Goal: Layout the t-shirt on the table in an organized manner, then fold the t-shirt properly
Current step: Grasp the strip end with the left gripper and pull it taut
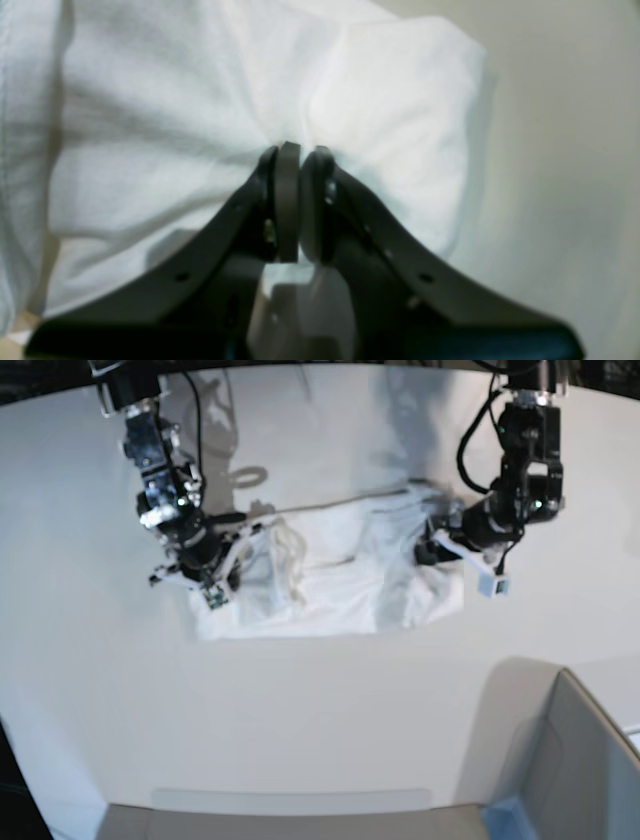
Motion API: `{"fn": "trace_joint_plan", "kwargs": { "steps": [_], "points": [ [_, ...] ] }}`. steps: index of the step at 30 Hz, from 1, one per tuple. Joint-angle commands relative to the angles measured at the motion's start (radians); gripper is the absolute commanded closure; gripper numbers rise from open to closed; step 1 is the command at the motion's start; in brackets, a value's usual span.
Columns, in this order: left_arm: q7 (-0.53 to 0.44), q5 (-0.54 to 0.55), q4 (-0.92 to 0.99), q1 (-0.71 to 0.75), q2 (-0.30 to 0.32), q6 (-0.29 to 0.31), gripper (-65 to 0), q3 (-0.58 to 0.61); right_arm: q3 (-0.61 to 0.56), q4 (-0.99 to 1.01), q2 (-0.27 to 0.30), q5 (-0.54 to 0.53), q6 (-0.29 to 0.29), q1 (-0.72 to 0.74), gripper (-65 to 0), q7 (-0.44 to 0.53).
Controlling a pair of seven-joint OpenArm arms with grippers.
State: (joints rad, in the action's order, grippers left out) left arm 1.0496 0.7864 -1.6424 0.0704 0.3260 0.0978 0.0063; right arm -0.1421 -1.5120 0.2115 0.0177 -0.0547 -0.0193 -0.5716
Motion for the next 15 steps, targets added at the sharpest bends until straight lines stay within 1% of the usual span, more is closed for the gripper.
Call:
{"fn": "trace_joint_plan", "kwargs": {
  "steps": [1, 3, 10, 12, 15],
  "points": [
    [-0.001, 0.003, 0.012, -0.004, 0.005, 0.000, -32.1, -0.004, 0.003, 0.000, 0.009, 0.017, 0.006, 0.002, -5.1, -0.055],
    [-0.006, 0.003, 0.041, -0.004, 0.002, 0.001, -30.8, -0.004, 0.003, 0.000, 0.009, 0.017, 0.006, -0.001, -5.1, -0.055],
    [-0.004, 0.003, 0.047, -0.004, -0.005, 0.006, -30.2, -0.004, 0.005, 0.000, 0.013, 0.017, 0.006, -0.003, -5.1, -0.055],
    [-0.004, 0.003, 0.047, -0.004, -0.011, 0.009, -26.0, -0.004, 0.005, -0.002, 0.012, 0.017, 0.006, -0.003, -5.1, -0.055],
    [-0.004, 0.001, 0.049, -0.005, -0.040, 0.009, -12.1, -0.012, 0.003, -0.002, 0.010, 0.017, 0.006, -0.003, -5.1, -0.055]
  ]
}}
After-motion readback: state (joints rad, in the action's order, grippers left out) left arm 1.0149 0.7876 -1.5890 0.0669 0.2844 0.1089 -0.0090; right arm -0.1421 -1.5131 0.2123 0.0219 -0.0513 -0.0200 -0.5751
